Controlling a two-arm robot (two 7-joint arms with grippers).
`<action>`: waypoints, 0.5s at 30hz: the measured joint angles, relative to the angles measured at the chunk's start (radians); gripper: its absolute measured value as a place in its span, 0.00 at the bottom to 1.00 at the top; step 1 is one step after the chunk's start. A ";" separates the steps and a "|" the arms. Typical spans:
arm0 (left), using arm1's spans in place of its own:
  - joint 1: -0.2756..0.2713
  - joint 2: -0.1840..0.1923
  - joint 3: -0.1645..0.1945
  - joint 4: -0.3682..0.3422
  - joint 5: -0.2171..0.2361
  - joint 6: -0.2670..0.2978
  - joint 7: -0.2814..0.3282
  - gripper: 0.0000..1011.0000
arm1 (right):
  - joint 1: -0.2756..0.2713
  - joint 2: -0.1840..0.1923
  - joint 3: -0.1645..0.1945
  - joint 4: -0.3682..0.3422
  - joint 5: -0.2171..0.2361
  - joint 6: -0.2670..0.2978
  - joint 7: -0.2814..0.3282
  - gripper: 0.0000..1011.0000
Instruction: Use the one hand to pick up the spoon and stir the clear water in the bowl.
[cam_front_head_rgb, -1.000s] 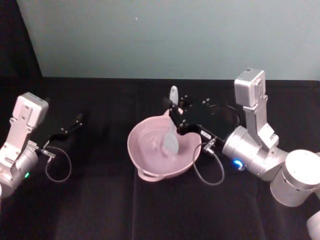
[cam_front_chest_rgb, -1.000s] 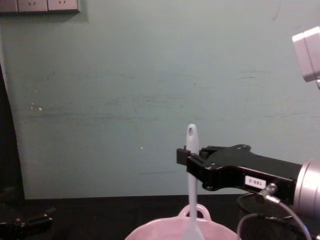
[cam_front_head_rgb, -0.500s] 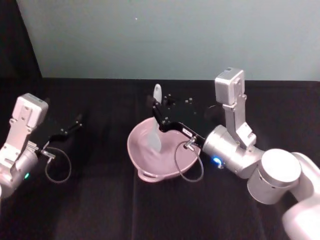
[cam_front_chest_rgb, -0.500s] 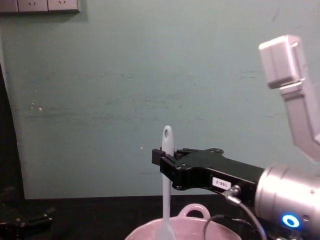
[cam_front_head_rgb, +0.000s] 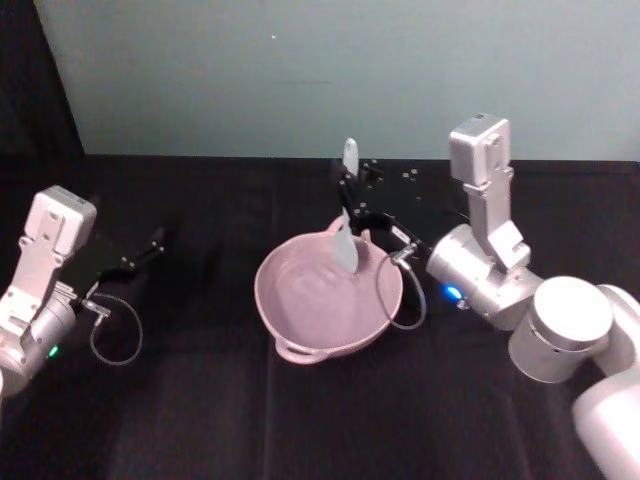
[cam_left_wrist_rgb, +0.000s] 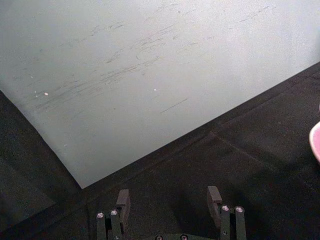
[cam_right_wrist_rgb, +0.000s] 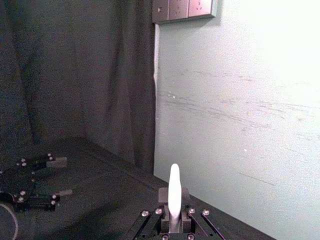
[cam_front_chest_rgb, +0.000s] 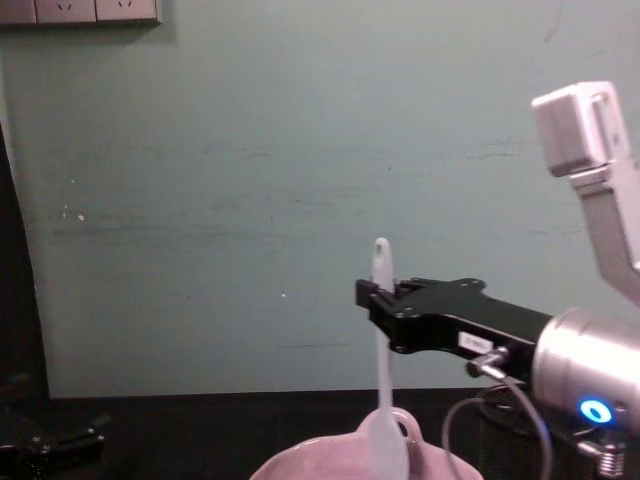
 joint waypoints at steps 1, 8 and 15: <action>0.000 0.000 0.000 0.000 0.000 0.000 0.000 1.00 | -0.008 0.011 0.006 -0.017 0.000 0.009 0.002 0.13; 0.000 0.000 0.000 0.000 0.000 0.000 0.000 1.00 | -0.067 0.070 0.020 -0.114 0.021 0.053 0.043 0.13; 0.000 0.000 0.000 0.000 0.000 0.000 0.000 1.00 | -0.110 0.095 0.002 -0.175 0.048 0.084 0.074 0.13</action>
